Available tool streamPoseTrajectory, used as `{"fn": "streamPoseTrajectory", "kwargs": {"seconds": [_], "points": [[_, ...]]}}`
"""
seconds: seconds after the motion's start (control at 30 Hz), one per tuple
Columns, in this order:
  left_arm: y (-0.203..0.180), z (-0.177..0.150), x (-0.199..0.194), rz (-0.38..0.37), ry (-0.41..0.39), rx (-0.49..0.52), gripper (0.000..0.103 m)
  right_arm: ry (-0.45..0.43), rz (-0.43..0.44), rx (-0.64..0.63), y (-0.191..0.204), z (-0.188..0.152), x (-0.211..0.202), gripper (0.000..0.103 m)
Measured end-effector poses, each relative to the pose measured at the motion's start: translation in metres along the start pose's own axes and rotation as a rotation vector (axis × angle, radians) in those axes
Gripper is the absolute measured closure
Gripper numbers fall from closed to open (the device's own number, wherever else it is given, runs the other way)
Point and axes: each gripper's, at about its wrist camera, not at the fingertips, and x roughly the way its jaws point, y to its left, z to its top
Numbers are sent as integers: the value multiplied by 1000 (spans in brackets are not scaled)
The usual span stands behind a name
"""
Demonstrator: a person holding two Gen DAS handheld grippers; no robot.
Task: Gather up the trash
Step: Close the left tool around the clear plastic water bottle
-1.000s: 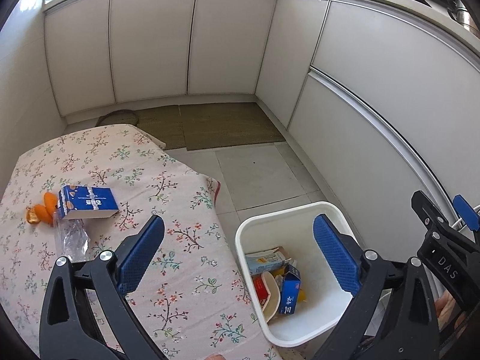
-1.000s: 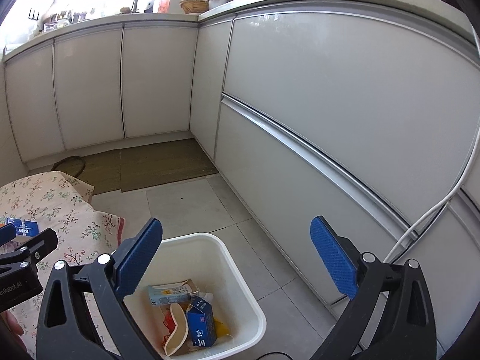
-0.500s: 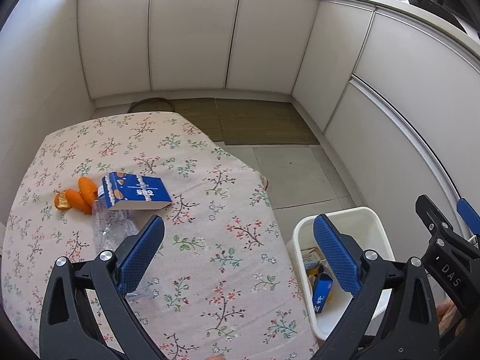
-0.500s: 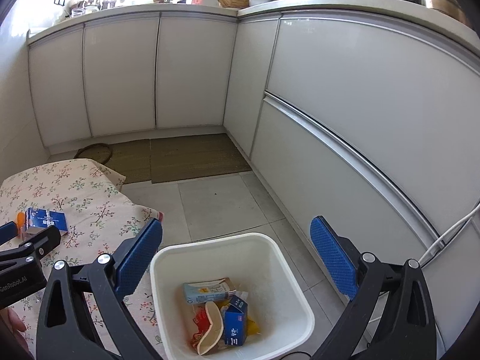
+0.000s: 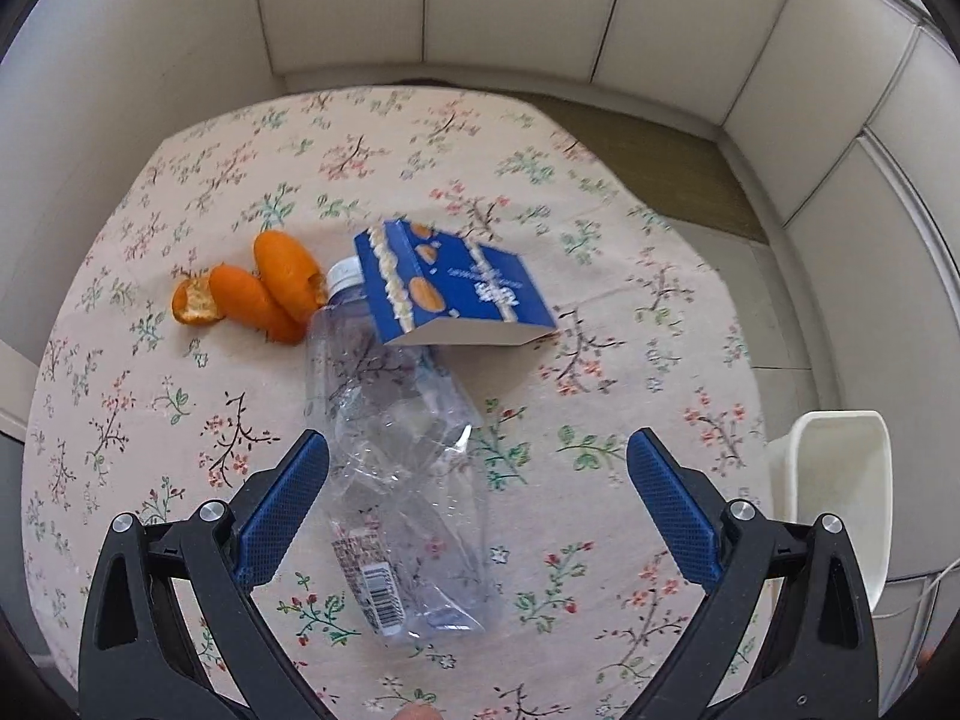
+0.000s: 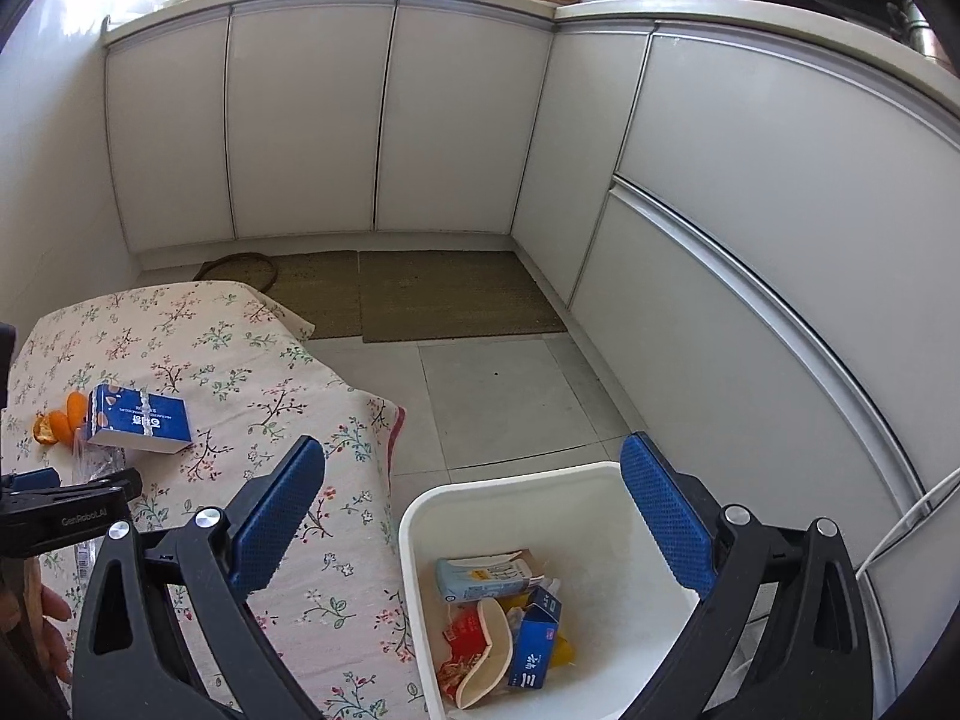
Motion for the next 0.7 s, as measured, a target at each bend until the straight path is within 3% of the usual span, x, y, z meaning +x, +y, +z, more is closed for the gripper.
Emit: {"fn": "streamPoseTrajectory", "kwargs": {"seconds": [0.33, 0.4, 0.47, 0.6, 0.7], "points": [[24, -1, 53, 76, 150, -19, 10, 63, 47, -25, 17, 1, 20, 7], [33, -4, 55, 51, 172, -38, 28, 73, 74, -48, 27, 2, 23, 7], [42, -5, 49, 32, 158, -45, 37, 77, 100, -78, 38, 2, 26, 7], [63, -11, 34, -48, 146, -69, 70, 107, 171, -127, 64, 1, 36, 7], [82, -16, 18, -50, 123, -77, 77, 126, 240, -170, 87, 1, 44, 7]]}}
